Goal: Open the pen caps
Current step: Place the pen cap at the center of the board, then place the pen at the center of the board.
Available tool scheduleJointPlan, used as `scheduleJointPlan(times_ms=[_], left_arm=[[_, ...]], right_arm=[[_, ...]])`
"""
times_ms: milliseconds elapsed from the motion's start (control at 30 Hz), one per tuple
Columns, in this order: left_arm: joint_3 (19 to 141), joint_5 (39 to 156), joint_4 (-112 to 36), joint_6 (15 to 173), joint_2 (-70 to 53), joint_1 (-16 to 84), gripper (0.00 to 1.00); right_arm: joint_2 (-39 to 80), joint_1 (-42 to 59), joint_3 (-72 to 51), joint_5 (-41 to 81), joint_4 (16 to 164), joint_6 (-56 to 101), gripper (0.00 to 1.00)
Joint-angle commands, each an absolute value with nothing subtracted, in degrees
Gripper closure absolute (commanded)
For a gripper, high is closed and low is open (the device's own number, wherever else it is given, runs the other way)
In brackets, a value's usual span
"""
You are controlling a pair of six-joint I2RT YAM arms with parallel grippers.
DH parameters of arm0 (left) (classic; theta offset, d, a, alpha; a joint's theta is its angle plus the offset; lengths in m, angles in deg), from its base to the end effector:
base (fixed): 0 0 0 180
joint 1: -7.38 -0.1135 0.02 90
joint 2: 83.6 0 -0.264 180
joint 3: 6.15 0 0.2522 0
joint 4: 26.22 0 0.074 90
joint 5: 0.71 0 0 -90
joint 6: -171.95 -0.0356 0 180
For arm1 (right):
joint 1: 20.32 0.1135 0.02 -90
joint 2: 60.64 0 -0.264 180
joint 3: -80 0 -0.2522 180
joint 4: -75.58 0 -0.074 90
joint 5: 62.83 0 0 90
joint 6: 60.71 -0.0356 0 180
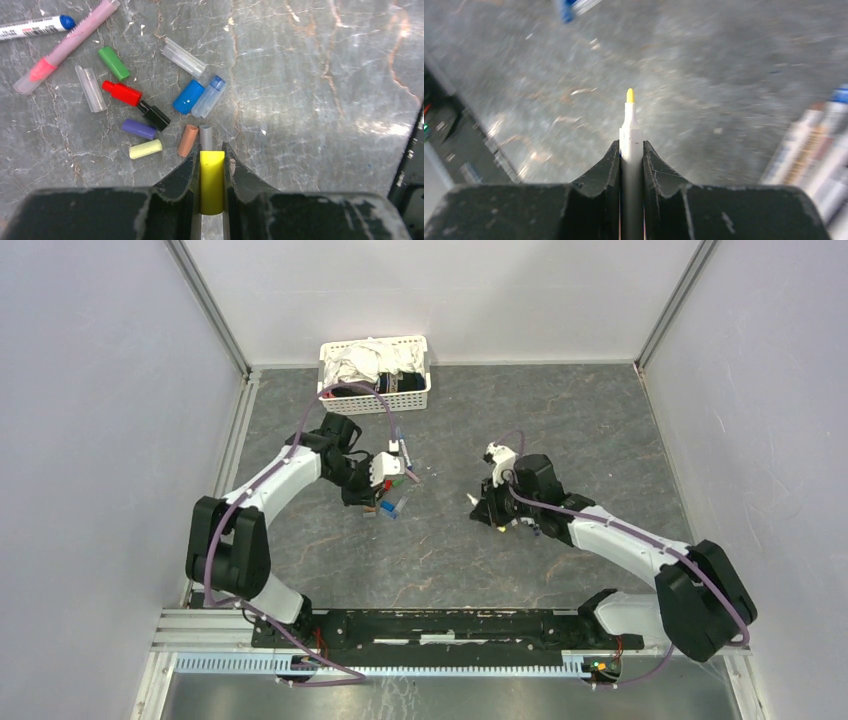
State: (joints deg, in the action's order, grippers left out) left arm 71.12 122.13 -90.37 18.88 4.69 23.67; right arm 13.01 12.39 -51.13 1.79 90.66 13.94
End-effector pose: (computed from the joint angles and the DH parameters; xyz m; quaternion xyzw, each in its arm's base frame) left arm 0.2694 -0.0988 0.2287 0.6354 0.7088 -0.2081 0.2249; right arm 0.2073 0.1513 0.1931 -0.2254 0.8595 0.3501 0.2965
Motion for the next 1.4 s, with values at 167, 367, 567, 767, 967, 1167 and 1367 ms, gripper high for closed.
scheduleJointPlan(times_ms=[167,367,567,767,967,1167,1367], left_arm=[[66.8,117.0,-70.4,29.2,9.1,24.5,0.75],[67.2,117.4,-71.1,31.0,9.0,25.3,0.49],[73.2,118.5,-77.3,34.8,4.0,25.2,0.02],[86.6,113.0,-86.5,41.2,2.5,25.0,0.0],[89.6,104.5,-83.4,46.4,-2.5,23.8,0.0],[84.3,99.8,-76.8,50.1,-8.6,22.6,0.0],[85.5,102.0,-79.2,49.4,-8.3,22.6,0.0]], right_arm=[[11.3,9.0,-51.1,29.9,90.1,13.9,1.0],[15.8,8.3,-51.9,34.4,86.3,13.2,1.0],[18.0,8.0,-52.9,38.3,84.0,13.9,1.0],[19.3,6.7,-52.9,40.2,82.6,15.0,0.89],[21.1,6.2,-52.4,39.6,82.9,15.2,0.76],[20.0,6.1,-52.9,39.7,83.5,15.1,0.73],[17.9,6.1,-53.5,39.2,84.7,15.0,0.73]])
